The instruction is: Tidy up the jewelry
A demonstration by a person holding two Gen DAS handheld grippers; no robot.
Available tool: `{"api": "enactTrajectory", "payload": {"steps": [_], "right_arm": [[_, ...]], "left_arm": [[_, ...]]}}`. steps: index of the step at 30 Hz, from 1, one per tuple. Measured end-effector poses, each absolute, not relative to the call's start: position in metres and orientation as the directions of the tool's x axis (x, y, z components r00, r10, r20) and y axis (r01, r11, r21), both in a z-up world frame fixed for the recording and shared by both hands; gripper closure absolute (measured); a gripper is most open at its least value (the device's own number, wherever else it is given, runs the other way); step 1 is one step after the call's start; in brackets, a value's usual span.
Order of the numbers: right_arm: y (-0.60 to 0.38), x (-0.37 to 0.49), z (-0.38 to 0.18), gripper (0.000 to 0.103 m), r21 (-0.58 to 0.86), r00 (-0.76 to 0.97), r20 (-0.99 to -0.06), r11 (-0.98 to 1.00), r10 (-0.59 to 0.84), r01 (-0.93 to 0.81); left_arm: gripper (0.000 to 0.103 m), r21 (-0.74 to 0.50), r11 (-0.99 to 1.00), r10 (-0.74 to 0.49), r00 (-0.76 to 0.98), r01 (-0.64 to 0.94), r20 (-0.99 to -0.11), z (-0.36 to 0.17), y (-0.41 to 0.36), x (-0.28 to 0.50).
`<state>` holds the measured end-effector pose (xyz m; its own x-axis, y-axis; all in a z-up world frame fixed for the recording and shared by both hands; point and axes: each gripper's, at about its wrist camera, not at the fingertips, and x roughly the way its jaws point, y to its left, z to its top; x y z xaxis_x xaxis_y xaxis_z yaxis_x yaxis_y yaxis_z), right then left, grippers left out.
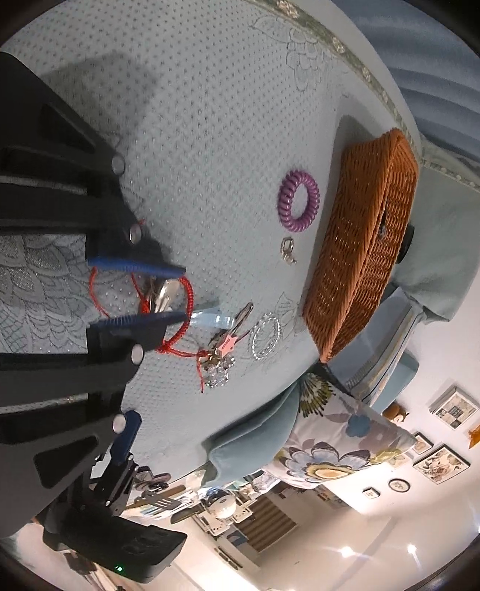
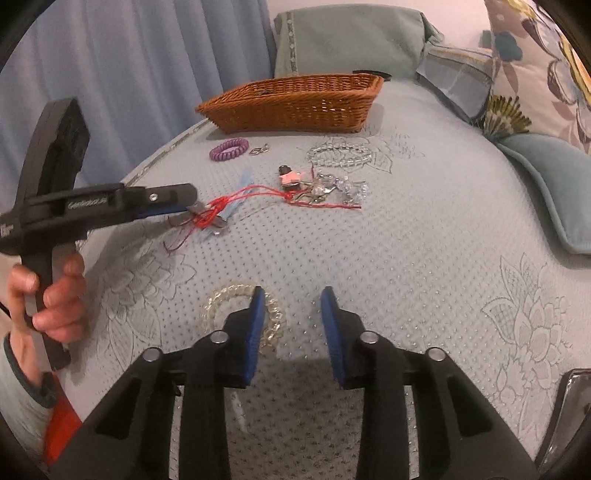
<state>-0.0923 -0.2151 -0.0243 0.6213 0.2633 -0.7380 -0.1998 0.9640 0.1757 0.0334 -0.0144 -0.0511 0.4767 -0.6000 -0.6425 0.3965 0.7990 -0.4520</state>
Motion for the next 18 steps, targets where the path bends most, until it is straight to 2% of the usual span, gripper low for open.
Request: {"api": "enactTrajectory", "payload": {"steps": [2, 3, 8, 12, 18], "right_arm": [[-0.212, -0.093, -0.025, 0.088, 0.162, 0.617, -0.743, 0.964, 0.258, -0.209], [-0.210, -0.093, -0.026, 0.094, 0.154, 0.616, -0.745, 0.965, 0.255, -0.213], [-0.206, -0.093, -0.024, 0.095, 0.133, 0.631, -0.739, 0.969, 0.236, -0.207], [-0.211, -0.087, -0.017, 0.095, 0.141, 0.659, -0.720, 0.976, 0.216, -0.166], [-0.220, -0.068, -0.018, 0.095, 0.149, 0.662, -0.732, 0.986, 0.162, -0.077]], "left_arm": [[0.100, -0.449, 0.799, -0.600, 0.474, 0.401, -0.644, -0.052, -0.017, 0.033], [0.100, -0.450, 0.797, -0.602, 0.477, 0.402, -0.640, -0.052, -0.017, 0.032], [0.103, -0.479, 0.779, -0.626, 0.530, 0.403, -0.572, -0.042, -0.004, 0.023], [0.103, -0.483, 0.804, -0.583, 0.619, 0.347, -0.526, -0.027, 0.018, 0.018], [0.103, -0.511, 0.839, -0.494, 0.660, 0.190, -0.566, -0.038, 0.054, 0.018]]}}
